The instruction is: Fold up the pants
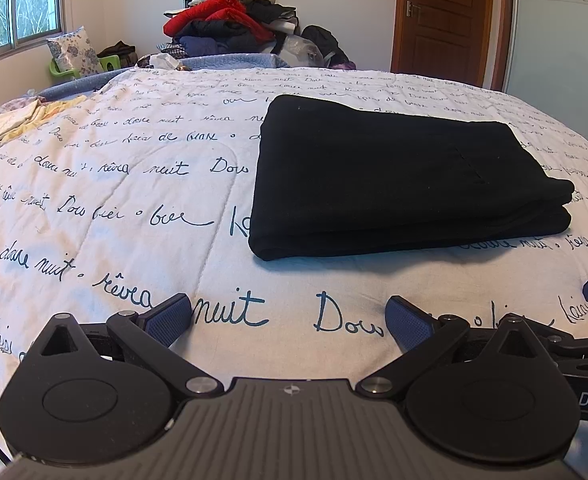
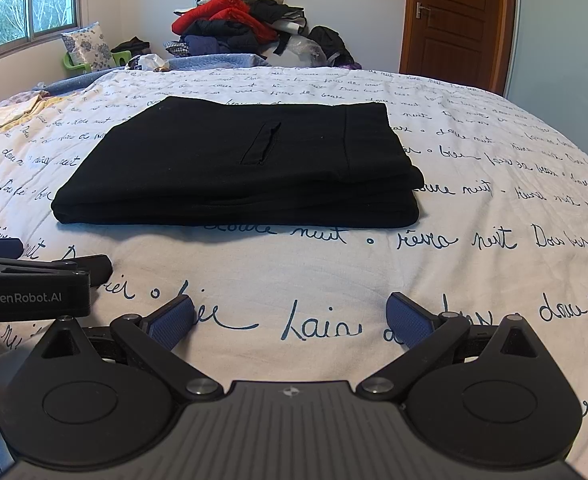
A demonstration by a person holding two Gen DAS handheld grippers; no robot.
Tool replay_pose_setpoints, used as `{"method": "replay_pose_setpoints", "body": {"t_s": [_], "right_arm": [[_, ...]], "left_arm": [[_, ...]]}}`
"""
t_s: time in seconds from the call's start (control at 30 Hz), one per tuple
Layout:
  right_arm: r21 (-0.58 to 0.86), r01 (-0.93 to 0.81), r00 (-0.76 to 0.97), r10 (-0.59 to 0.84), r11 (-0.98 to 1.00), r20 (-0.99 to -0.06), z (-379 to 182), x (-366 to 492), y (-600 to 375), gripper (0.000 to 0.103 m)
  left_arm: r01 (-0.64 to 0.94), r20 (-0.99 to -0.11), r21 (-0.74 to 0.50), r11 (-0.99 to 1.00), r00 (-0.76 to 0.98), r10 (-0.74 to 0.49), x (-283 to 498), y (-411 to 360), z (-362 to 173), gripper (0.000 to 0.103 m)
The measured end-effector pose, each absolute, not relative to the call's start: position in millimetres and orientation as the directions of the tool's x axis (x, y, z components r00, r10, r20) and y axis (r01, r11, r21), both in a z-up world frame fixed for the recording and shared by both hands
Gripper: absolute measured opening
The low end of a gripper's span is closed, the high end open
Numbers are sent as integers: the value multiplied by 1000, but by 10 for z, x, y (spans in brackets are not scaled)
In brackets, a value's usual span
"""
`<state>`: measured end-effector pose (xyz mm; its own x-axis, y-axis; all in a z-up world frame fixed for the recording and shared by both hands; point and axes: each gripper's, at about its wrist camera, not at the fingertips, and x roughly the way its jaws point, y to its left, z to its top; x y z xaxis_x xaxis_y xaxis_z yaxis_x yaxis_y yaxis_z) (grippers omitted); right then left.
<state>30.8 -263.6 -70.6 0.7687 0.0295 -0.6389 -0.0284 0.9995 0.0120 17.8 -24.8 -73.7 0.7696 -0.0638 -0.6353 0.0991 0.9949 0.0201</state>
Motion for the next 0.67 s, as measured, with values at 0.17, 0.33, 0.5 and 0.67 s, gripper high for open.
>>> {"method": "replay_pose_setpoints", "body": {"t_s": [0.17,0.33,0.5,0.67], "right_arm": [[13,-28,769,30,1000,-639,-707,308,-2635,103],[14,-30,769,32,999,-638,-702,307,-2645,103],[13,-30,769,32,999,-639,-701,306,-2644,103],[8,-32,767,29,999,-641,-703,308,-2650,103]], "left_arm": [[99,-635,18,995,769,-65,179,-247,-736,103],[98,-636,16,995,769,-66,182,-249,-738,103],[99,-636,8,995,768,-71,181,-234,-735,103],[101,-635,-5,995,768,-81,176,-212,-723,103]]}}
